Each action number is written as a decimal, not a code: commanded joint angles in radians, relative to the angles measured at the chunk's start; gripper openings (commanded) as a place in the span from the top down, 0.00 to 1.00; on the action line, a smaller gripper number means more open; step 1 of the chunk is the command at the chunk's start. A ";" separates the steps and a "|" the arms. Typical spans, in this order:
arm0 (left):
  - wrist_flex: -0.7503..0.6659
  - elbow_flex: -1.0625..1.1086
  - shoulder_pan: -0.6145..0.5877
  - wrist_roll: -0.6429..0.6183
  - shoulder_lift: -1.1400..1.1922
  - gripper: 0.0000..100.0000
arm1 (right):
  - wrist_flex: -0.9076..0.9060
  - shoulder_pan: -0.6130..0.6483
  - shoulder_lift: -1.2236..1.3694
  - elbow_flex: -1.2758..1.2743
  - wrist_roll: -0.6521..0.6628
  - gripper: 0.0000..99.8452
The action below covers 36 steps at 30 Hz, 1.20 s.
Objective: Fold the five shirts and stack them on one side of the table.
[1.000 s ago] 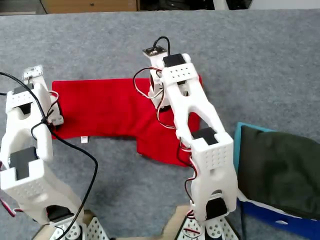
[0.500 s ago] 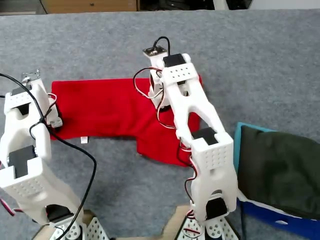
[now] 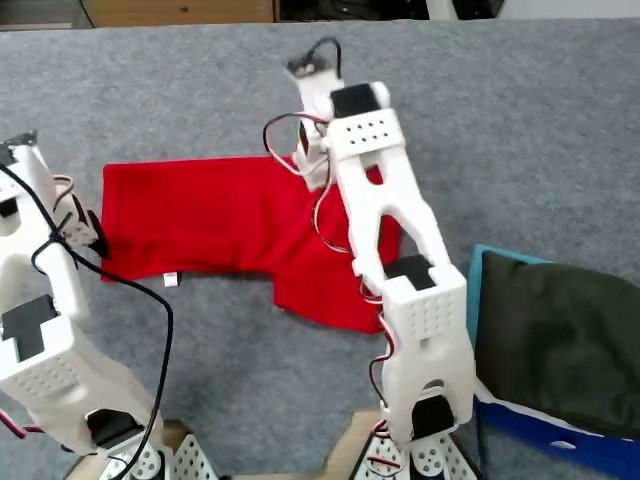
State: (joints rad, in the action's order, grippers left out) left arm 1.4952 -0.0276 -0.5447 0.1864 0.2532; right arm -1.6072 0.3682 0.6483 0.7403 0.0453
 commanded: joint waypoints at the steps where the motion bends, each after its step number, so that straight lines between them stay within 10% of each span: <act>1: 0.063 -0.071 -0.006 0.040 -0.010 0.83 | 0.008 0.091 0.039 0.154 0.017 0.98; 15: -0.032 0.213 0.040 0.038 -0.159 0.97 | 0.163 0.295 0.549 0.690 -0.023 0.98; 36: -0.465 0.709 0.137 -0.109 -0.268 0.98 | 0.381 0.157 0.673 0.717 -0.043 0.98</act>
State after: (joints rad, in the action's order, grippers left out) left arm 1.0349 0.6720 -0.4158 0.0867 -0.0031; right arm -1.2421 0.5416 1.3418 1.4016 0.0069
